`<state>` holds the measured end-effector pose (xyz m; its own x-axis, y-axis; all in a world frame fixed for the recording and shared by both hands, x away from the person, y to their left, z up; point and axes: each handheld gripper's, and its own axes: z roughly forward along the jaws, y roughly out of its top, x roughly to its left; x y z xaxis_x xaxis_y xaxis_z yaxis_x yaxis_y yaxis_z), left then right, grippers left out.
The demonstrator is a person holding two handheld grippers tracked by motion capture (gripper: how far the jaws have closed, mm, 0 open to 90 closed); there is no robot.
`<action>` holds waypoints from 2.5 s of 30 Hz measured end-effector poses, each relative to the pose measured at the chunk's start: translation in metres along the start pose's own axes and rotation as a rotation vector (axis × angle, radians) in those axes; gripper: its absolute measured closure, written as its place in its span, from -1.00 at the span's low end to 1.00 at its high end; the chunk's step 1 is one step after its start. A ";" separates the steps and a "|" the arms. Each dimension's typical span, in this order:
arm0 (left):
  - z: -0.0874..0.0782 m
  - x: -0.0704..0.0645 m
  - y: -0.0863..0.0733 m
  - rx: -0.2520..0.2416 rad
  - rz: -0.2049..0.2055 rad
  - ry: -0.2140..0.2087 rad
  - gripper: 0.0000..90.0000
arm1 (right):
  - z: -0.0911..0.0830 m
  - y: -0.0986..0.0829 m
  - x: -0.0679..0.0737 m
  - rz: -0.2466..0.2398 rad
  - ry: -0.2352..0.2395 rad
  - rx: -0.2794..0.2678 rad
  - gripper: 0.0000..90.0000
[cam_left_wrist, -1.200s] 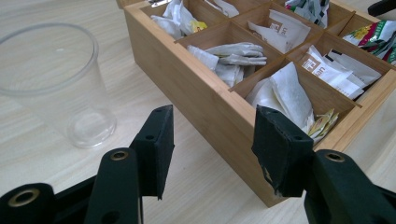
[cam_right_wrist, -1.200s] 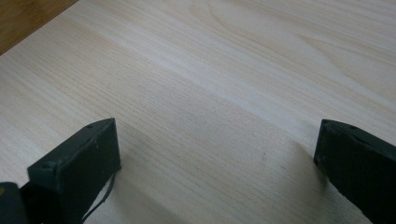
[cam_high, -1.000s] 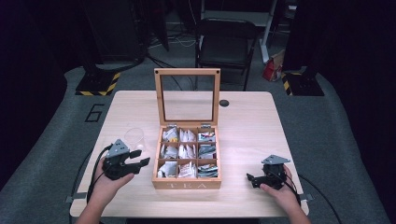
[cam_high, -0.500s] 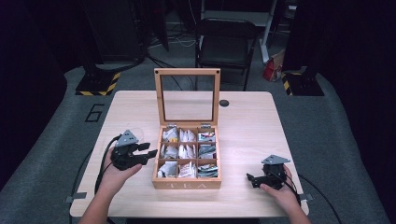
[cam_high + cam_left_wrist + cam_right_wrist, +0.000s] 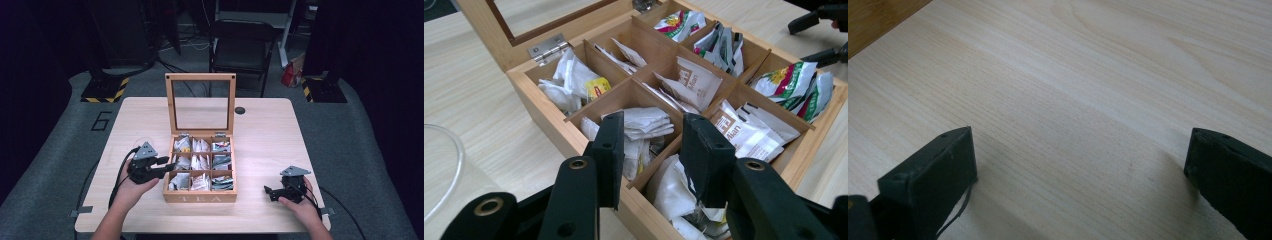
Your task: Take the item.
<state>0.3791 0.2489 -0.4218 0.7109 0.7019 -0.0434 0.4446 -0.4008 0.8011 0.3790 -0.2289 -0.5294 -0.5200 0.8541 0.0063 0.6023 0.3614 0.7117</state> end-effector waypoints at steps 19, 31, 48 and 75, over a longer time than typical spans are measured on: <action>0.020 -0.009 -0.010 0.037 0.008 -0.055 0.43 | 0.000 0.000 0.000 0.000 0.001 0.000 -1.00; 0.027 -0.011 -0.013 0.041 -0.004 -0.096 0.46 | 0.000 0.000 0.000 -0.001 0.000 0.000 -1.00; 0.029 -0.012 -0.014 0.067 -0.006 -0.143 0.72 | 0.000 0.000 0.000 -0.005 0.003 0.001 -1.00; 0.011 -0.014 -0.008 0.032 0.019 -0.125 1.00 | 0.000 0.000 0.000 -0.004 0.004 0.000 -1.00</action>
<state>0.3715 0.2356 -0.4348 0.7810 0.6159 -0.1035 0.4457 -0.4335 0.7832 0.3789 -0.2295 -0.5293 -0.5248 0.8512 0.0056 0.6003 0.3654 0.7115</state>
